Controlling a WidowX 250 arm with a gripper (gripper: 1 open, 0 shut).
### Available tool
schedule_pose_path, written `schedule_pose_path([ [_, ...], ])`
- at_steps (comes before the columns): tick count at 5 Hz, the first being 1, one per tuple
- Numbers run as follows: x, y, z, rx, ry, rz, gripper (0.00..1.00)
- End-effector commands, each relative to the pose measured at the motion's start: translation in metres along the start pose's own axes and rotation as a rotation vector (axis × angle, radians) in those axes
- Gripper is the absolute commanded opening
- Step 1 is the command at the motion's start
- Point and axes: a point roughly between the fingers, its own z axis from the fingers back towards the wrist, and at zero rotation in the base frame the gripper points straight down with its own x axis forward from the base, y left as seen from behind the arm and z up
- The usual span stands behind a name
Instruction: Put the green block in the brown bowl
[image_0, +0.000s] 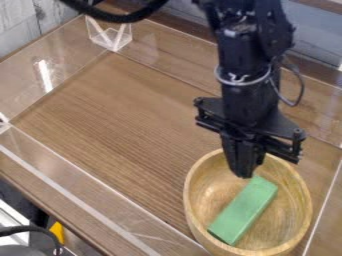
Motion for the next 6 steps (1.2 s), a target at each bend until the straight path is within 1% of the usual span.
schedule_pose_path([
  [1,0.014,0.002,0.004,-0.005,-0.031,-0.032,0.0],
  [2,0.02,0.005,0.001,-0.004,-0.024,-0.057,0.0],
  [4,0.02,-0.012,0.0,-0.006,-0.011,-0.074,0.0],
  [5,0.027,-0.017,0.009,-0.011,-0.009,-0.082,0.0],
  [6,0.032,-0.021,0.015,-0.01,-0.016,-0.098,0.0],
])
